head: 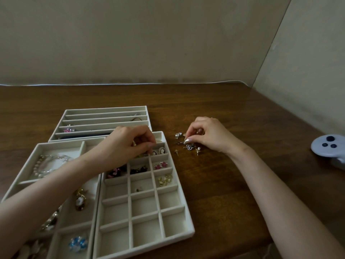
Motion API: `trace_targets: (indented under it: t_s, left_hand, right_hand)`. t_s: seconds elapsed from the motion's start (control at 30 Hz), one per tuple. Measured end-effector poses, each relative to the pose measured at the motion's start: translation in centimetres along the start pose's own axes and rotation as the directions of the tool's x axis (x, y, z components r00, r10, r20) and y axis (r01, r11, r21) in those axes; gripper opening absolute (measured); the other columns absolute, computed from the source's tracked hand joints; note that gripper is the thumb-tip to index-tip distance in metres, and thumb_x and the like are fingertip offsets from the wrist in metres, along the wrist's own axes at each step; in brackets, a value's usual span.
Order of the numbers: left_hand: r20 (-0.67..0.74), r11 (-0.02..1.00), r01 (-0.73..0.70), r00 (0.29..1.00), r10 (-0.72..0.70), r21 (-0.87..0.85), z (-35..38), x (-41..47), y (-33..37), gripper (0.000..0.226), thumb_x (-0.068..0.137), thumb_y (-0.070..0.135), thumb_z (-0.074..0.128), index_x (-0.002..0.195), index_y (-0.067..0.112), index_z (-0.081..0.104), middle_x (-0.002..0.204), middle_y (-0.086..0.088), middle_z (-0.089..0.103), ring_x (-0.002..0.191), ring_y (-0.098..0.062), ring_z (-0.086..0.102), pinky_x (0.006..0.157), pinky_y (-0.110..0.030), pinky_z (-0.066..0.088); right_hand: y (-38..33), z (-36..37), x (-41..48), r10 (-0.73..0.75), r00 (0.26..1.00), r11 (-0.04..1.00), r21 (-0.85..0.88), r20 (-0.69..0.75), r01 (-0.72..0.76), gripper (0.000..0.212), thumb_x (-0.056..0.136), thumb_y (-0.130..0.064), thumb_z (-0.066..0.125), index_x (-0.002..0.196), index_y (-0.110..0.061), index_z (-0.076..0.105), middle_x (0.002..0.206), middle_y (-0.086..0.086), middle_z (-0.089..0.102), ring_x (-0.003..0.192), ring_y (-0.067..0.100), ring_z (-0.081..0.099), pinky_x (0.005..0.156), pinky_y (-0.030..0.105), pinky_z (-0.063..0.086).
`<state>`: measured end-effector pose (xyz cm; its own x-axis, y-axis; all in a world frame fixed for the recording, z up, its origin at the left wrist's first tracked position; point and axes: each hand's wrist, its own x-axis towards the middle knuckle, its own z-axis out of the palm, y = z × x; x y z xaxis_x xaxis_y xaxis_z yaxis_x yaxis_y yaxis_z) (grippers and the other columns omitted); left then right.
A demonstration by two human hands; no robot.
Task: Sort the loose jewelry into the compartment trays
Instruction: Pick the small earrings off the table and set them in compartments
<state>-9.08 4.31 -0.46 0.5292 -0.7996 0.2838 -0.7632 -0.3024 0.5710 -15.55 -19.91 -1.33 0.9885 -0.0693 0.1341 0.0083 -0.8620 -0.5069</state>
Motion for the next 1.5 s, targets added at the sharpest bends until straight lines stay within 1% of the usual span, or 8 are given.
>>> trace_targets:
  t_s: [0.23, 0.37, 0.57, 0.67, 0.93, 1.03, 1.23, 1.5]
  left_hand:
    - [-0.001, 1.0, 0.0, 1.0, 0.0, -0.001, 0.2, 0.1, -0.1, 0.008, 0.087, 0.015, 0.06, 0.089, 0.021, 0.063, 0.076, 0.013, 0.065, 0.077, 0.005, 0.061, 0.063, -0.005, 0.043]
    - [0.007, 1.0, -0.003, 1.0, 0.003, 0.007, 0.1, 0.0, -0.3, 0.008, 0.087, 0.015, 0.059, 0.09, 0.022, 0.062, 0.077, 0.013, 0.065, 0.077, 0.003, 0.061, 0.065, -0.007, 0.045]
    - [-0.031, 0.995, 0.077, 0.996, -0.079, -0.056, 0.1, 1.4, -0.3, 0.008, 0.087, 0.017, 0.059, 0.089, 0.024, 0.061, 0.083, 0.009, 0.064, 0.076, 0.001, 0.06, 0.066, -0.011, 0.048]
    - [-0.026, 0.992, 0.115, 0.993, -0.113, 0.052, 0.4, 3.8, 0.2, 0.007, 0.086, 0.024, 0.061, 0.092, 0.02, 0.06, 0.083, 0.008, 0.062, 0.073, -0.001, 0.059, 0.062, -0.012, 0.045]
    - [0.13, 0.893, 0.123, 0.972, -0.196, 0.432, 4.3, 10.1, 0.0, 0.038, 0.078, 0.053, 0.063, 0.097, 0.02, 0.057, 0.093, 0.004, 0.059, 0.09, -0.014, 0.054, 0.075, -0.029, 0.047]
    - [0.197, 0.919, 0.13, 0.956, -0.215, 0.372, 4.5, 10.9, -0.2, 0.024, 0.082, 0.039, 0.064, 0.094, 0.02, 0.055, 0.087, 0.006, 0.056, 0.084, -0.012, 0.055, 0.067, -0.022, 0.043]
    - [0.285, 0.973, 0.072, 0.949, -0.135, 0.218, 3.6, 10.8, -0.6, 0.006, 0.087, 0.019, 0.062, 0.092, 0.02, 0.058, 0.086, 0.01, 0.054, 0.082, -0.006, 0.054, 0.073, -0.017, 0.045]
    - [0.181, 0.991, 0.136, 0.974, -0.134, 0.003, 2.9, 10.8, -0.8, 0.007, 0.089, 0.016, 0.058, 0.086, 0.022, 0.056, 0.085, 0.009, 0.058, 0.078, -0.003, 0.056, 0.064, -0.015, 0.042]
  right_hand:
    - [0.5, -0.6, 0.0, 0.032, 0.994, 0.996, 0.083, -0.109, -0.023, 0.004, 0.087, -0.02, 0.064, 0.089, -0.023, 0.067, 0.093, -0.01, 0.056, 0.089, 0.005, 0.051, 0.078, 0.023, 0.041]
    - [0.2, 0.8, 0.7, -0.015, 0.995, 0.999, -0.037, -0.096, 0.012, 0.016, 0.09, -0.021, 0.061, 0.103, -0.026, 0.067, 0.096, -0.009, 0.055, 0.089, 0.003, 0.047, 0.085, 0.028, 0.044]
    - [0.1, 1.0, 1.2, 0.05, 0.994, 0.995, -0.08, -0.102, -0.058, 0.002, 0.088, -0.024, 0.064, 0.089, -0.024, 0.065, 0.099, -0.008, 0.06, 0.099, 0.009, 0.052, 0.095, 0.038, 0.046]
    - [0.3, 0.7, 1.1, 0.078, 0.991, 0.995, -0.052, -0.11, -0.084, 0.004, 0.088, -0.023, 0.064, 0.089, -0.022, 0.068, 0.101, -0.006, 0.064, 0.101, 0.01, 0.056, 0.095, 0.036, 0.047]
    - [0.7, -0.2, 0.7, 0.165, 0.963, 0.981, 0.138, -0.213, -0.138, 0.004, 0.089, -0.016, 0.063, 0.092, -0.017, 0.065, 0.099, -0.002, 0.064, 0.079, 0.007, 0.061, 0.051, 0.008, 0.043]
    - [0.9, -0.2, 0.8, 0.189, 0.957, 0.969, 0.203, -0.222, -0.144, 0.003, 0.089, -0.015, 0.062, 0.092, -0.015, 0.064, 0.1, 0.0, 0.063, 0.073, 0.002, 0.057, 0.049, 0.001, 0.041]
    - [0.7, -0.4, 0.9, 0.211, 0.956, 0.958, 0.237, -0.204, -0.161, 0.002, 0.089, -0.015, 0.062, 0.091, -0.016, 0.063, 0.106, 0.001, 0.062, 0.076, 0.003, 0.058, 0.046, 0.005, 0.041]
    - [0.5, -0.7, 0.7, 0.228, 0.968, 0.95, 0.243, -0.11, -0.196, 0.01, 0.088, -0.016, 0.062, 0.097, -0.015, 0.067, 0.106, -0.002, 0.063, 0.088, 0.008, 0.061, 0.048, 0.006, 0.041]
